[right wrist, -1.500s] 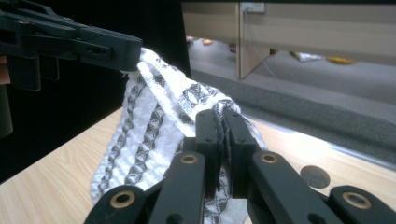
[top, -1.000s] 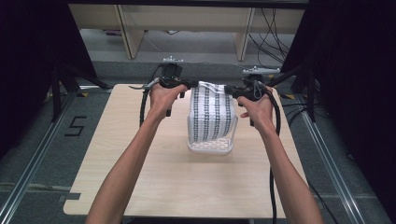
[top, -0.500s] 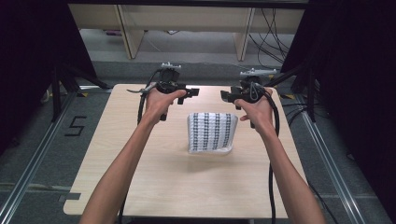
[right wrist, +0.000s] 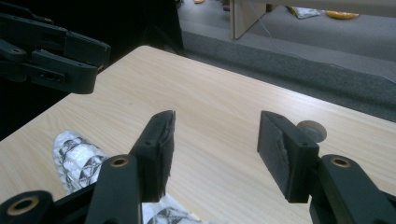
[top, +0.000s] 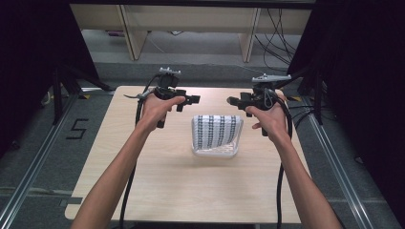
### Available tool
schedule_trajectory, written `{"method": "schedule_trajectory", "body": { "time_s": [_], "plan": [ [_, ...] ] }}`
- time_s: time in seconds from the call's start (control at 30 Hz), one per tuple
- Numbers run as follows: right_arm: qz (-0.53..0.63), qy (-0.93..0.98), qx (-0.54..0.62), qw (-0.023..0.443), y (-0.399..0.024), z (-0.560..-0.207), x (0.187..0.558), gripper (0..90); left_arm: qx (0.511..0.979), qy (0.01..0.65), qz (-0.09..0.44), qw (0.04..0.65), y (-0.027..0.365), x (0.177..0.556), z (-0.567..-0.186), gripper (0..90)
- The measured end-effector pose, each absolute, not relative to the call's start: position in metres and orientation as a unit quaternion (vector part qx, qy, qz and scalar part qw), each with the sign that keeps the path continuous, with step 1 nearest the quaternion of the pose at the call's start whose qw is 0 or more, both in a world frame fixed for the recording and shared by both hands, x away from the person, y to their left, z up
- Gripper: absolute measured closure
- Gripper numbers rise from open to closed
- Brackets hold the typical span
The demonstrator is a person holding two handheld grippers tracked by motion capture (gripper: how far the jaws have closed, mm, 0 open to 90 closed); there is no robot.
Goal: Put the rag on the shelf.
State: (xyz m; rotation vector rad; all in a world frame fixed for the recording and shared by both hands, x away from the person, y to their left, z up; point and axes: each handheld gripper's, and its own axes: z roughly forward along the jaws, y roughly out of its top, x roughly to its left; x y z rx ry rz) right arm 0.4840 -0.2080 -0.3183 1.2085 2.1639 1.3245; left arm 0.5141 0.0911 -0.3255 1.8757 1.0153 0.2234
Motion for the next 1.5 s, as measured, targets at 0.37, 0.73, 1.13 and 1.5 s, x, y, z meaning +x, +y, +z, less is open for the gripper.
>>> {"method": "schedule_trajectory", "body": {
  "time_s": [0.37, 0.73, 1.13, 1.5],
  "plan": [
    [0.47, 0.764, 0.413, 0.16, -0.209, -0.314, 0.469, 45.0, 0.776, 0.404, 0.09, 0.476, 0.095, 0.498, -0.325, 30.1],
    [0.478, 0.762, 0.409, 0.153, -0.21, -0.32, 0.463, 44.0, 0.775, 0.398, 0.089, 0.482, 0.098, 0.484, -0.325, 28.7],
    [0.481, 0.768, 0.395, 0.152, -0.208, -0.32, 0.45, 43.6, 0.777, 0.386, 0.092, 0.489, 0.101, 0.472, -0.326, 28.0],
    [0.492, 0.766, 0.381, 0.158, -0.214, -0.321, 0.436, 42.9, 0.778, 0.368, 0.092, 0.501, 0.103, 0.452, -0.325, 28.0]
  ]
}}
